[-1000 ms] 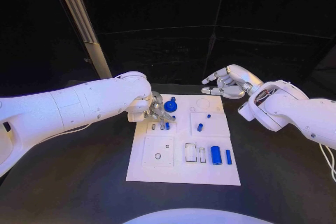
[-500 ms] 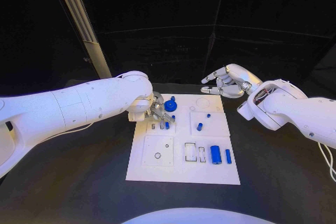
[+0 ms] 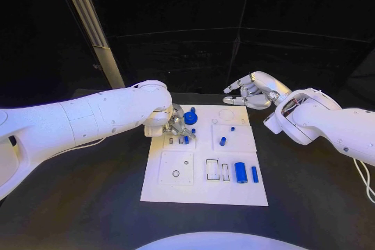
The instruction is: Assemble the parts on the task board
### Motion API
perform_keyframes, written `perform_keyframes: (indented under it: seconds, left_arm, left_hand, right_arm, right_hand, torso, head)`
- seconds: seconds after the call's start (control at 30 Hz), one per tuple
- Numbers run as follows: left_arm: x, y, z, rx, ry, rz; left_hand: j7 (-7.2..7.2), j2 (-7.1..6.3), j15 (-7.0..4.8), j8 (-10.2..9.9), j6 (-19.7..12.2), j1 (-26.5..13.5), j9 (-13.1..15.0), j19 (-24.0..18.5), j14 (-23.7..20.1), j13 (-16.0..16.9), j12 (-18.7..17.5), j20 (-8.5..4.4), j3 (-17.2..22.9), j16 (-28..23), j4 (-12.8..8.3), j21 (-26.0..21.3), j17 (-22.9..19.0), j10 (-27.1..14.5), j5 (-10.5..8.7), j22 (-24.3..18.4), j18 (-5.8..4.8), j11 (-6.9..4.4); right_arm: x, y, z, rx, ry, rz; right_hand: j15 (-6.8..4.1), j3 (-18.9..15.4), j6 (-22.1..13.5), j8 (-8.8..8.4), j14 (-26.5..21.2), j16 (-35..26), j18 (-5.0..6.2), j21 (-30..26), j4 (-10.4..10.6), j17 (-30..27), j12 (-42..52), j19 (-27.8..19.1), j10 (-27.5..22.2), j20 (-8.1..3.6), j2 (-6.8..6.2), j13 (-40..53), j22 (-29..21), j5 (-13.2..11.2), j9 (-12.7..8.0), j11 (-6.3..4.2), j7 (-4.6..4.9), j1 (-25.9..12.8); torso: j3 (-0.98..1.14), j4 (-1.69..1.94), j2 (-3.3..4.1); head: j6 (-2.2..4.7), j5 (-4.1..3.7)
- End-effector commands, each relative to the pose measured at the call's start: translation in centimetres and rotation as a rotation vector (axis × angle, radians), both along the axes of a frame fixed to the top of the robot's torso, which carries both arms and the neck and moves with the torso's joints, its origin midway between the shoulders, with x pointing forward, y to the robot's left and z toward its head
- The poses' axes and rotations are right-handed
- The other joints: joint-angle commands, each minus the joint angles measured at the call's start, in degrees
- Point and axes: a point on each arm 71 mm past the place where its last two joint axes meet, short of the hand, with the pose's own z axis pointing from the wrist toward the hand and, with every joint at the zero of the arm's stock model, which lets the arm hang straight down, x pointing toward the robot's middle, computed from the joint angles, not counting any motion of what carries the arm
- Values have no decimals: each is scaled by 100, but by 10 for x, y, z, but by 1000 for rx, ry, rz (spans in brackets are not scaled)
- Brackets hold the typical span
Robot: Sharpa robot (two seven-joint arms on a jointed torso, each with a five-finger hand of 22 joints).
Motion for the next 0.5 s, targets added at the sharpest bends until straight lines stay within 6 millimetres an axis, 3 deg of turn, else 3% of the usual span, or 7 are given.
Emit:
perform_keyframes:
  seconds: [0.03,0.37,0.5]
  left_arm:
    - [0,0,0,16,6,-11]
    - [-1,-1,-1,17,10,-17]
    - [-1,-2,-1,15,9,-19]
  left_hand:
    - [-11,-8,-39,36,-44,93,25,42,595,9,28,-6,15,18,-53,28,1509,10,-5,7,-116,-45]
    - [-12,33,-41,63,-82,270,110,37,595,14,28,-7,122,18,-178,31,1509,8,-3,18,-116,-47]
    - [-40,149,-59,65,-131,642,166,29,595,3,9,-17,391,18,-432,27,1509,-6,3,17,-113,-71]
  right_arm:
    - [0,1,1,-1,2,5]
    - [1,1,1,-2,4,6]
    - [2,1,0,-4,7,4]
  right_hand:
    - [-41,-33,-21,29,280,-31,37,-34,-7,134,-31,-37,-50,9,40,-6,-5,39,-5,7,-16,6]
    - [-42,-42,-23,33,280,-35,36,-36,-6,132,-32,-33,-49,8,47,-7,-3,67,-5,7,-16,18]
    - [-42,-42,-23,33,280,-35,36,-36,-6,132,-32,-33,-49,8,47,-7,-3,67,-5,7,-16,18]
  torso:
    - [1,-2,1]
    - [-1,-3,6]
    - [-2,0,0]
  head:
    - [-9,6]
    - [-35,0]
    - [-49,0]
